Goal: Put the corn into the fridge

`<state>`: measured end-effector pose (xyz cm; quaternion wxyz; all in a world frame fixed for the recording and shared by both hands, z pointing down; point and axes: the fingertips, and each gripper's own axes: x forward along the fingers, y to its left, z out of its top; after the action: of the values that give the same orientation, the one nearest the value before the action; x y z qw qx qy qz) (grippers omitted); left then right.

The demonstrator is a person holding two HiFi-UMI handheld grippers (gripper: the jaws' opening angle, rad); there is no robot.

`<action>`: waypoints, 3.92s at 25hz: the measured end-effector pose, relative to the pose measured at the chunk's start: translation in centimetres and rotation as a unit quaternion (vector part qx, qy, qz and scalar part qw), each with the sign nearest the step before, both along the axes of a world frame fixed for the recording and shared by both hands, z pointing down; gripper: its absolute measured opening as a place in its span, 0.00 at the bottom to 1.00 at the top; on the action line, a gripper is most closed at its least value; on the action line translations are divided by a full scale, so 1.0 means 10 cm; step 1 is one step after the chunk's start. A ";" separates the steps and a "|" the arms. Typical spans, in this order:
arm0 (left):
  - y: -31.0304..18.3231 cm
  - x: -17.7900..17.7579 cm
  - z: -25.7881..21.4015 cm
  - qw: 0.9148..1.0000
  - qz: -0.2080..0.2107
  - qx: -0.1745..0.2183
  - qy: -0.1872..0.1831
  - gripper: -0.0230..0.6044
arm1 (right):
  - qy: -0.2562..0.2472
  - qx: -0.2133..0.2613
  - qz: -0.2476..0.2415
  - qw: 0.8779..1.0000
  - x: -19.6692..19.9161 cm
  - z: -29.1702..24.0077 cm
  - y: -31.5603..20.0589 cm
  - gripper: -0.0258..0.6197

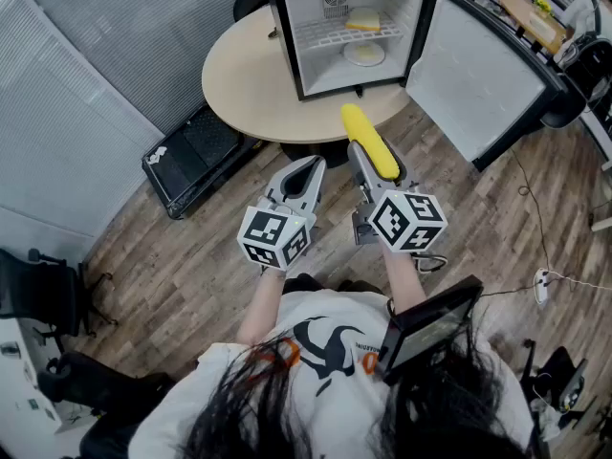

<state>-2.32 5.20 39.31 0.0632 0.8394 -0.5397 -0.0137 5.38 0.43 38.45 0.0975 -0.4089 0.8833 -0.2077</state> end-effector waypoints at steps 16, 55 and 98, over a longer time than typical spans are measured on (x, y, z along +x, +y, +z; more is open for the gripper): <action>0.00 0.25 0.10 1.000 0.019 -0.019 0.002 0.06 | -0.013 -0.019 -0.014 1.000 0.17 0.13 0.02 0.43; -1.89 -0.48 0.58 0.995 0.060 -0.079 0.009 0.06 | -0.004 -0.090 -0.009 0.996 -0.51 0.62 -1.79 0.43; -3.25 -0.82 0.76 0.994 0.018 -0.093 0.047 0.06 | 0.095 -0.071 -0.125 0.985 -1.25 0.65 -3.82 0.43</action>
<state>-10.51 -27.31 46.93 0.1667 0.8377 -0.5201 -0.0015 -7.11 -37.74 44.95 -0.0425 -0.3194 0.9156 -0.2403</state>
